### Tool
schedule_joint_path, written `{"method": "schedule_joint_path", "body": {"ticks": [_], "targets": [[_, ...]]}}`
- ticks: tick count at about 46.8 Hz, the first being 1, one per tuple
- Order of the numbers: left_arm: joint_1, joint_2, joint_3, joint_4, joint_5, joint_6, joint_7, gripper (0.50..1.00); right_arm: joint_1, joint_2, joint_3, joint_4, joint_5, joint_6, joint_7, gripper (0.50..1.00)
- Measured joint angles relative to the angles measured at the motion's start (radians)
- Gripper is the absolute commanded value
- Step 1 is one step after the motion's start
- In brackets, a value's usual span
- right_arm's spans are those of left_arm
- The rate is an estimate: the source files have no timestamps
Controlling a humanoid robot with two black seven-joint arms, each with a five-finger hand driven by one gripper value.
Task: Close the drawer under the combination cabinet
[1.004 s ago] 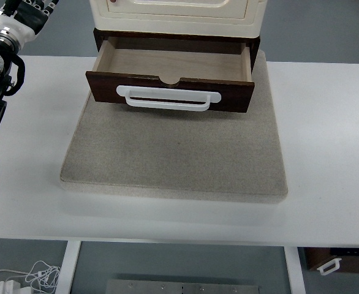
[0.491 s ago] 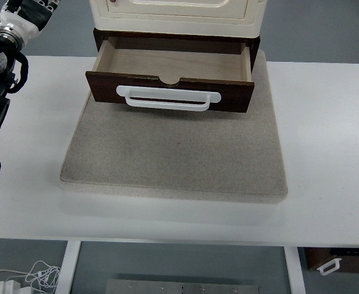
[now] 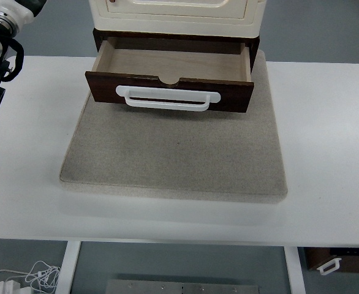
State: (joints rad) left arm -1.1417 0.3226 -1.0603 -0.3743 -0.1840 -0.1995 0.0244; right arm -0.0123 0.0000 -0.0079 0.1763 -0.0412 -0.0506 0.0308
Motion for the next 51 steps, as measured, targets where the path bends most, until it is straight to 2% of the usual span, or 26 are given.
{"method": "schedule_joint_path", "body": {"ticks": [13, 25, 31, 36, 44, 51], "targets": [[-0.102, 0.062, 0.000, -0.014, 0.062, 0.002, -0.003, 0.996, 0.000, 0.000, 0.000, 0.000, 0.000, 0.000, 0.000, 0.952], [-0.175, 0.121, 0.000, -0.128, 0.199, 0.001, -0.003, 0.996, 0.000, 0.000, 0.000, 0.000, 0.000, 0.000, 0.000, 0.952], [-0.194, 0.153, 0.000, -0.233, 0.230, 0.003, 0.000, 0.994, 0.001, 0.000, 0.000, 0.000, 0.000, 0.000, 0.000, 0.952], [-0.195, 0.190, 0.007, -0.362, 0.263, 0.007, 0.001, 0.994, 0.000, 0.000, 0.000, 0.000, 0.000, 0.000, 0.000, 0.952], [-0.204, 0.251, 0.102, -0.551, 0.279, 0.011, 0.001, 0.994, 0.000, 0.000, 0.000, 0.000, 0.000, 0.000, 0.000, 0.952], [-0.208, 0.267, 0.184, -0.676, 0.283, 0.029, 0.000, 0.994, 0.000, 0.000, 0.000, 0.000, 0.000, 0.000, 0.000, 0.952]]}}
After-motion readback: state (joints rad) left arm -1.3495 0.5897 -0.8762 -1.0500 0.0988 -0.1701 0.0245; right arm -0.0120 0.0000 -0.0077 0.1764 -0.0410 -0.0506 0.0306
